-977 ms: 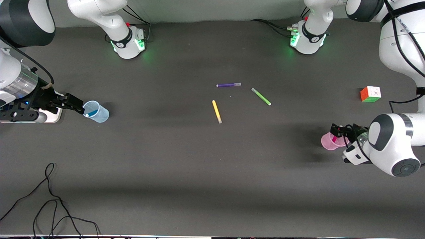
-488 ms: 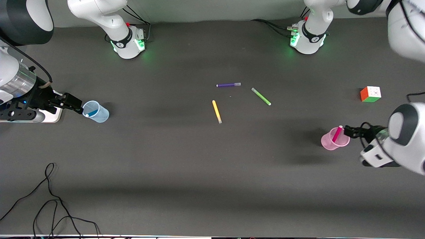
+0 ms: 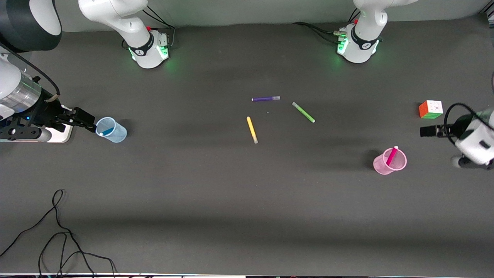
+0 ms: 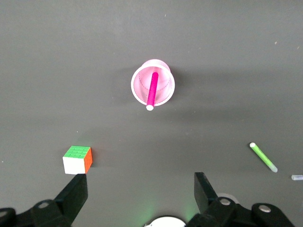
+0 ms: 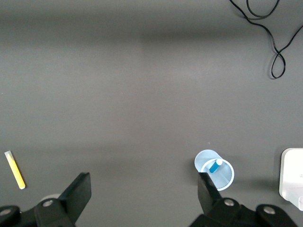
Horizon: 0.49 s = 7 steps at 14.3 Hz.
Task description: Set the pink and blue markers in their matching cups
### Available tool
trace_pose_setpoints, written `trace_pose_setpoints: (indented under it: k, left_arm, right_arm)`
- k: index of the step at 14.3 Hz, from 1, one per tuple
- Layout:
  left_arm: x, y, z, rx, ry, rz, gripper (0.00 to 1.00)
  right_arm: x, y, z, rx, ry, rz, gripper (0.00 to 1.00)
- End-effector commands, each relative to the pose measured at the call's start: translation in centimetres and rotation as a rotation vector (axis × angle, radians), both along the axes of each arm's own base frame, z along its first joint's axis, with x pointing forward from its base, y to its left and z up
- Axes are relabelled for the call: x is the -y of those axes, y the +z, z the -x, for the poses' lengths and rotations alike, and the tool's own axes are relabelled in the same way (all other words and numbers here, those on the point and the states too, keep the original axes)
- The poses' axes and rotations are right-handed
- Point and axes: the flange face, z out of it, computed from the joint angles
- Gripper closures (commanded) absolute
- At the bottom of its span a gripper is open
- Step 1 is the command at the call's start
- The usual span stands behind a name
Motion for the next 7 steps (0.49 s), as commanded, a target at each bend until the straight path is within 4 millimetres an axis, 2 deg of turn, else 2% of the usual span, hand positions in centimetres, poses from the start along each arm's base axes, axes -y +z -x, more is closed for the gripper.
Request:
trace_pose_setpoints:
  k: [1, 2, 4, 6, 7]
  left_arm:
    - [0.9, 1.8, 3.5, 0.070, -0.015, 0.020, 0.00]
    - [1.3, 2.5, 3.9, 0.069, -0.017, 0.031, 0.00]
    - [4.1, 3.6, 4.2, 0.066, -0.057, 0.038, 0.00]
    - [5.4, 4.6, 4.4, 0.071, -0.070, 0.033, 0.00]
    - [5.3, 4.8, 4.6, 0.066, -0.070, 0.032, 0.00]
  right_arm:
    - [0.0, 0.5, -0.1, -0.005, 0.023, -0.022, 0.00]
    - [0.1, 0.5, -0.1, -0.005, 0.022, -0.022, 0.00]
    - [0.0, 0.4, -0.2, -0.005, 0.020, -0.021, 0.00]
    - [0.0, 0.1, -0.1, -0.011, 0.019, -0.030, 0.00]
    - [0.0, 0.1, -0.2, -0.011, 0.018, -0.031, 0.00]
